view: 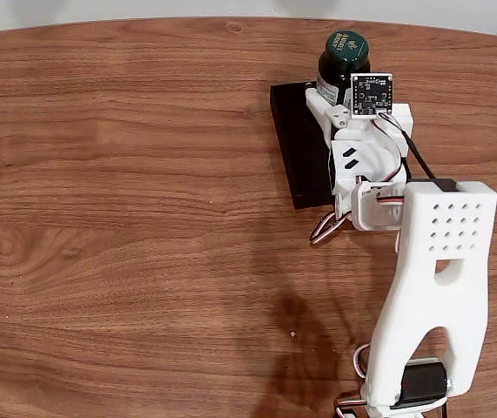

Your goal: Pick up the pill bottle and place it in the black box.

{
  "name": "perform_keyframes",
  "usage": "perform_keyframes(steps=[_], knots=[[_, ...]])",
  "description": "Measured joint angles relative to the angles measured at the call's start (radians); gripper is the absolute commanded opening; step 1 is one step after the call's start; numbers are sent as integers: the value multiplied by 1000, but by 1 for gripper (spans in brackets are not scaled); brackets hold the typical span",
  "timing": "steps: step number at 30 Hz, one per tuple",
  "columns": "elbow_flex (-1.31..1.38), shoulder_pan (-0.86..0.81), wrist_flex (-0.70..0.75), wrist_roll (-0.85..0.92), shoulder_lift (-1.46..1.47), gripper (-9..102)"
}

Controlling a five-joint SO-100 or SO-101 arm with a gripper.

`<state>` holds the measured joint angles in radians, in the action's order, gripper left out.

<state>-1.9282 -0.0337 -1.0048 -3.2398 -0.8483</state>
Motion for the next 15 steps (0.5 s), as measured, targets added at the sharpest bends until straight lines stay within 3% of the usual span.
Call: perform_keyframes(steps=[3,10,15], knots=[[0,0,0,0,0,17],[-28,-2,0,0,-2,37],[-101,2,0,-6,-21,43]])
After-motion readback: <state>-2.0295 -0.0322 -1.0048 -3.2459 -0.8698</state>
